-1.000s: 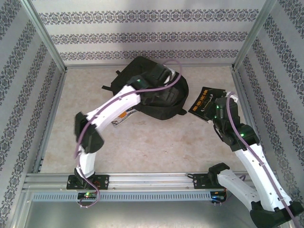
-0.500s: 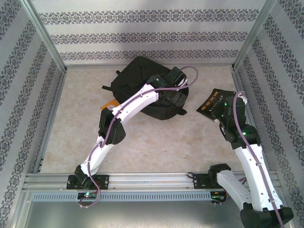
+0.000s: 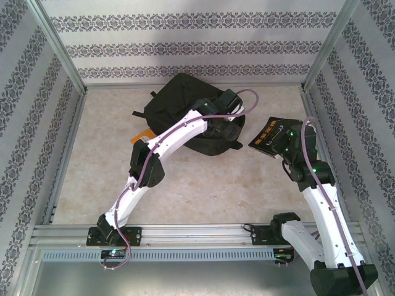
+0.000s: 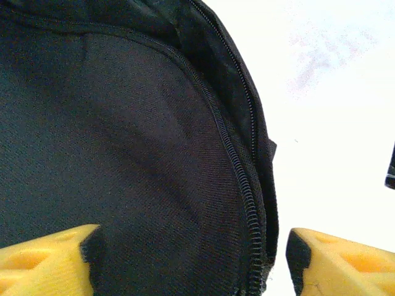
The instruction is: Pack the student bag
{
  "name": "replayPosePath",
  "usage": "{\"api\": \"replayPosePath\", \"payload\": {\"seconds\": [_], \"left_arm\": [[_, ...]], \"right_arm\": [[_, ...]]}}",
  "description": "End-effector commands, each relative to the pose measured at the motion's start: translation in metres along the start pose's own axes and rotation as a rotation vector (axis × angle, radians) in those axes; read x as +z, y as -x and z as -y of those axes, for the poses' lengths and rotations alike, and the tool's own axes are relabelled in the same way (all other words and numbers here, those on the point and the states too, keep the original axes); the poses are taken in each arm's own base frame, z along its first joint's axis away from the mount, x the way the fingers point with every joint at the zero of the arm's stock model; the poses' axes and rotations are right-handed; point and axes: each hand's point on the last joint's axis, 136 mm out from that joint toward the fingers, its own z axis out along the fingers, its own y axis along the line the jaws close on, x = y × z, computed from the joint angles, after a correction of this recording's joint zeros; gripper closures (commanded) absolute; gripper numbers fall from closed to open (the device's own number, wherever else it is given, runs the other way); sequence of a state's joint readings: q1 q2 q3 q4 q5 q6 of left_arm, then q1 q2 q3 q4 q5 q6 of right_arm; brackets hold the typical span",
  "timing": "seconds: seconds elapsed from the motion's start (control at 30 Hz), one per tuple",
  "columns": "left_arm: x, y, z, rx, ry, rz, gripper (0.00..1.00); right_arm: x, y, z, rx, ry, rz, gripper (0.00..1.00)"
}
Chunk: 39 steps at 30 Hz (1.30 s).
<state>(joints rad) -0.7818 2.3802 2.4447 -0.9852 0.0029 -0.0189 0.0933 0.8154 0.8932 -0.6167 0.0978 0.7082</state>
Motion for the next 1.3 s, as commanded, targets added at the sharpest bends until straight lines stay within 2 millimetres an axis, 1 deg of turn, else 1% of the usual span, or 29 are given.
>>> {"api": "replayPosePath", "payload": {"seconds": [0.0,0.1,0.2,0.27,0.33,0.37,0.43,0.5,0.6,0.7,0.8,0.87,0.93,1.0,1.07,1.17,1.27], "left_arm": [[0.016,-0.013,-0.001,0.041,0.037,-0.054,0.3],[0.021,-0.014,-0.004,0.047,0.052,-0.06,0.45],[0.021,-0.014,-0.003,0.056,0.047,-0.06,0.61],[0.015,-0.01,-0.005,0.055,0.051,-0.045,0.78],[0.001,0.001,-0.006,0.033,0.044,-0.005,0.97],[-0.008,0.008,-0.01,0.013,0.044,0.023,1.0],[-0.033,0.023,-0.02,-0.035,0.055,0.09,1.0],[-0.065,0.039,-0.035,-0.09,0.086,0.171,1.0],[-0.108,0.053,-0.054,-0.154,0.137,0.278,1.0],[-0.145,0.059,-0.075,-0.218,0.188,0.372,1.0],[-0.167,0.056,-0.092,-0.285,0.224,0.429,1.0],[-0.176,0.052,-0.099,-0.327,0.215,0.454,1.0],[-0.182,0.049,-0.105,-0.376,0.183,0.479,1.0],[-0.186,0.046,-0.11,-0.426,0.149,0.495,1.0],[-0.187,0.043,-0.113,-0.442,0.14,0.502,1.0],[-0.186,0.039,-0.114,-0.452,0.139,0.498,1.0],[-0.185,0.036,-0.115,-0.461,0.136,0.498,1.0]], "right_arm": [[-0.004,0.019,-0.015,0.034,0.069,0.073,1.0],[-0.004,0.019,-0.016,0.037,0.077,0.072,1.0],[-0.004,0.019,-0.016,0.037,0.076,0.071,1.0],[-0.005,0.02,-0.017,0.036,0.081,0.073,1.0],[-0.005,0.02,-0.02,0.032,0.094,0.07,1.0],[-0.007,0.021,-0.022,0.029,0.102,0.069,1.0],[-0.009,0.022,-0.025,0.024,0.12,0.076,1.0],[-0.014,0.026,-0.028,0.025,0.14,0.093,1.0],[-0.021,0.03,-0.044,0.007,0.22,0.099,1.0],[-0.022,0.029,-0.064,0.02,0.312,0.069,1.0],[-0.013,0.02,-0.083,0.082,0.4,-0.016,1.0],[-0.004,0.014,-0.099,0.135,0.481,-0.085,1.0],[0.008,0.006,-0.112,0.195,0.534,-0.158,1.0],[0.02,-0.002,-0.124,0.26,0.594,-0.237,1.0],[0.029,-0.006,-0.134,0.312,0.636,-0.279,1.0],[0.035,-0.008,-0.144,0.387,0.67,-0.317,1.0],[0.04,-0.018,-0.145,0.473,0.659,-0.386,1.0]]}}
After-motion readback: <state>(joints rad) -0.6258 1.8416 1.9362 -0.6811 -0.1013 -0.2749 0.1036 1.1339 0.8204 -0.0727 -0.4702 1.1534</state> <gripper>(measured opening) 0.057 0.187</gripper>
